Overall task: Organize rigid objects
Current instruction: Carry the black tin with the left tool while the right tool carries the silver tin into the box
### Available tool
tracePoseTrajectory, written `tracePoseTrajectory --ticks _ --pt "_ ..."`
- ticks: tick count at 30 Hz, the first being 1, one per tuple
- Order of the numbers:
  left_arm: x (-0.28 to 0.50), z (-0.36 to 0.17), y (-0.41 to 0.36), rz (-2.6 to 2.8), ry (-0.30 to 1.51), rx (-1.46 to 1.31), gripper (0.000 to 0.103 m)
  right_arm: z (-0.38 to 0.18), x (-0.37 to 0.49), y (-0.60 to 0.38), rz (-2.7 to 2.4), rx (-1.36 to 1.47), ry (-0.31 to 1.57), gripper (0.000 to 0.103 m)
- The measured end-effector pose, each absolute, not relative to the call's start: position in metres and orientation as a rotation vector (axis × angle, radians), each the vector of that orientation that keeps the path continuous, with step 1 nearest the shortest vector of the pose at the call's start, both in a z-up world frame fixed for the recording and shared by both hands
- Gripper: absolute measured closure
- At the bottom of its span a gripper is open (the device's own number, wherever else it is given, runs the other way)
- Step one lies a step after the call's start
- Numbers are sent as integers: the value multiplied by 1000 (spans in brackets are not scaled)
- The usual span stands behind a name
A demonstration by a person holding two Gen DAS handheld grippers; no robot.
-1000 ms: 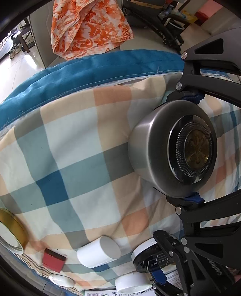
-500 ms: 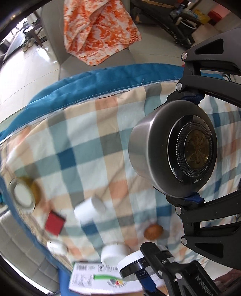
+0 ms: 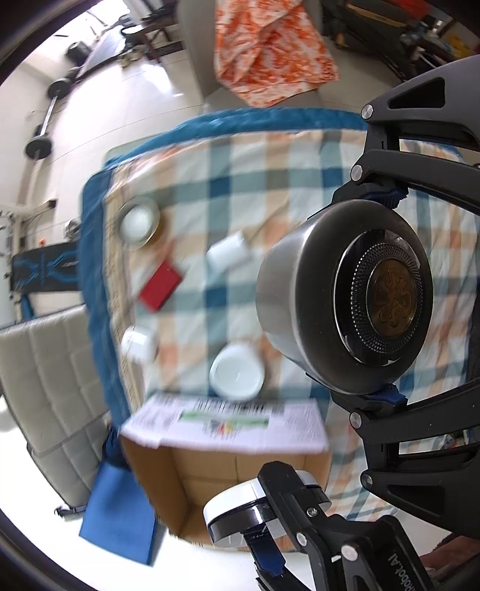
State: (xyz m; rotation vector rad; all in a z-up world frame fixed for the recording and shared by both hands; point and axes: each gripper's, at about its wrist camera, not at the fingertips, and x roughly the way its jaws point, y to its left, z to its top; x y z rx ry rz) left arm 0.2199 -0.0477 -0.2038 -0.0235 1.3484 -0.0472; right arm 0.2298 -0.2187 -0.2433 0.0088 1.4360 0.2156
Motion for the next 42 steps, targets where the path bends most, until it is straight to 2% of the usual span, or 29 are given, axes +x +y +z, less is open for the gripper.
tracePoseTrajectory --ticks 8,22,34,42 --pt "239 -217 19 19 1328 -65 29 -230 244 -120 297 -33 1405 30" --pt "295 -292 134 15 1439 -223 29 -294 301 -3 349 -60 1458 30" --pt "326 -366 164 -21 1546 -324 29 -363 338 38 315 -110 1522 30" --pt "334 -390 168 -34 1593 -374 29 -392 351 53 290 -152 1566 30"
